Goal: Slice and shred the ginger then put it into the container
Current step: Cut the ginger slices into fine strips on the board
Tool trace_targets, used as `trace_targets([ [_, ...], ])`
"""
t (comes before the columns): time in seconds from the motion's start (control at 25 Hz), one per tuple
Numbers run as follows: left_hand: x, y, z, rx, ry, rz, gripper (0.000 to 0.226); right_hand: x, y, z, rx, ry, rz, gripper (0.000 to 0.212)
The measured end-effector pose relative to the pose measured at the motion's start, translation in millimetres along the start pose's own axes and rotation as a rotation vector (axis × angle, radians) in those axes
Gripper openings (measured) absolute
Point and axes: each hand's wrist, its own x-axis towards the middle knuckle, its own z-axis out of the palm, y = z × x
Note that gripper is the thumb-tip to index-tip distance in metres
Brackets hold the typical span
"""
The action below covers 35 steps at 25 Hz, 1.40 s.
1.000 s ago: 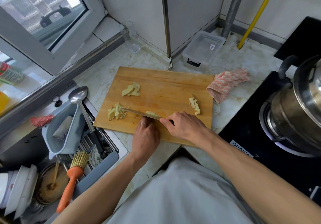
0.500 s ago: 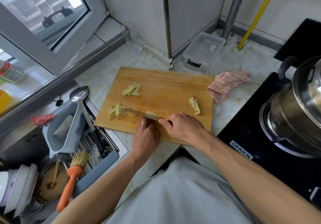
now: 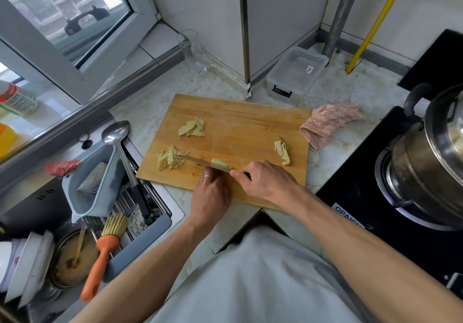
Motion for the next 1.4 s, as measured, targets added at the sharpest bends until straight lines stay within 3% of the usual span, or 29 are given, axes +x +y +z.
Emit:
trace_targets([
  [0.24,0,1,-3,-0.006,0.046,0.031,0.038,5,-1,10,-0.018,0.025,-0.010,0.055],
  [0.52,-1,-6,7,-0.025,-0.010,-0.027,0.039,4,3,-3,0.035,-0.022,0.006,0.058],
  [0.84,0,-7,9,-0.022,0.004,-0.035,0.041,4,-3,7,-0.024,0.012,-0.021,0.047],
  [1.4,-1,-4,2,-0.047,0.019,-0.006,0.040,5,-1,5,-0.005,0.005,-0.002,0.052],
])
